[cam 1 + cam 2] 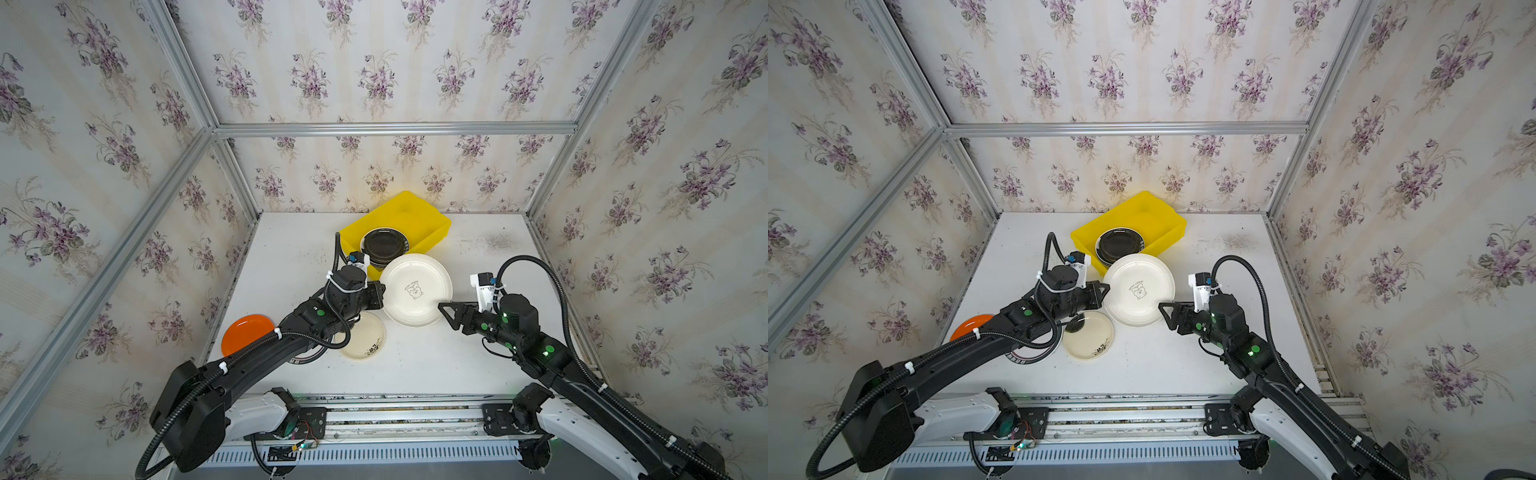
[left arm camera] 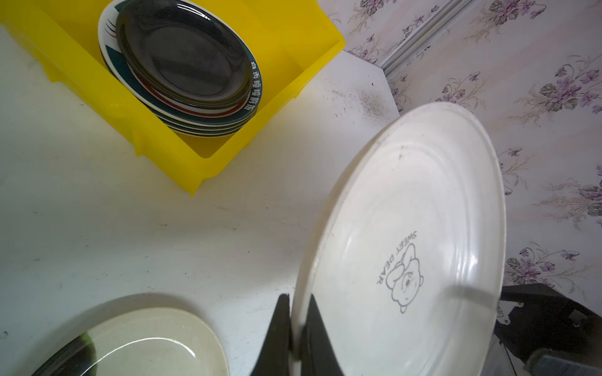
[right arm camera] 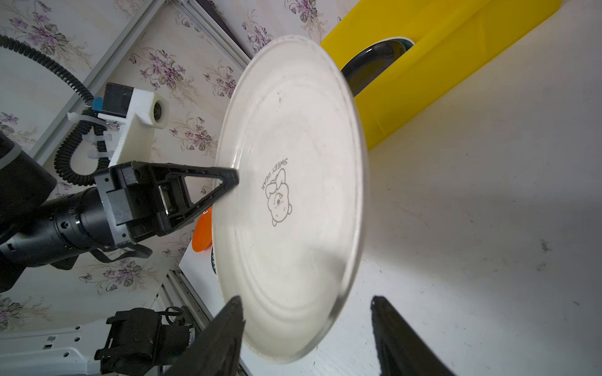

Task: Place the plates into the plastic bin on the countertop
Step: 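Grasp the bear plate rim with the right gripper and open the left gripper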

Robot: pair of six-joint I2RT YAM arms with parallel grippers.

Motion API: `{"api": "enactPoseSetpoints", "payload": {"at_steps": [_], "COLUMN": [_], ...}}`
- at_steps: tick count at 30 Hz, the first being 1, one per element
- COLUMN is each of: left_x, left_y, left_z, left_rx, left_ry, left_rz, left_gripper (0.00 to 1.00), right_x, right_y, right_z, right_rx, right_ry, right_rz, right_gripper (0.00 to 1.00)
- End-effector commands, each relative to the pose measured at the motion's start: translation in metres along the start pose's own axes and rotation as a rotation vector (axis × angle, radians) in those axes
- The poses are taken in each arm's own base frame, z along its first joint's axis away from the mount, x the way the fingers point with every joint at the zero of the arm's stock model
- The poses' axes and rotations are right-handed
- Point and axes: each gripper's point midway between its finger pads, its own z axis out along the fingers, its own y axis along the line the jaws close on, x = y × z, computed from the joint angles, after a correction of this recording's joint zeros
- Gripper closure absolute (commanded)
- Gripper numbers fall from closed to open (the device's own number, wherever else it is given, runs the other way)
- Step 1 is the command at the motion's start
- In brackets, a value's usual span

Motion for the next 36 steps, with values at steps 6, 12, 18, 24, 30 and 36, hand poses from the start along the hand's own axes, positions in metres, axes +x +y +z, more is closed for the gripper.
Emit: {"api": "enactPoseSetpoints", "payload": {"at_steps": [6,12,18,24,30,36], "left_x": [-0.008,-0.009,-0.006,-0.005,-0.011,-0.019], "left_y": [-0.015,-0.024,-0.023,-0.022,-0.021,-0.013], "left_z": [-0.002,-0.009,-0.008,-0.008,-0.016,-0.031], "left_rx": [0.025,0.059,0.059,0.057,0.049,0.026], "left_ry": [-0.05,-0.072,-0.064,-0.063,-0.097,-0.16], "left_rz": [0.026,0.048,0.046,0.046,0.068,0.065], "left_gripper": [1.0,1.0,0.95,0.3,0.0,0.0], "right_x": [-0.004,-0.003,-0.004,-0.006,-0.01,-0.016], "right_y": [-0.011,-0.015,-0.017,-0.018,-0.02,-0.021], "right_z": [0.0,0.001,0.0,-0.001,-0.002,0.006], "right_rx": [0.059,0.077,0.093,0.109,0.131,0.161], "right_ry": [-0.026,-0.024,-0.028,-0.031,-0.037,-0.02], "right_rz": [-0.014,-0.008,-0.002,0.002,0.0,-0.013], "right_gripper": [0.66,0.88,1.0,1.0,1.0,1.0]}}
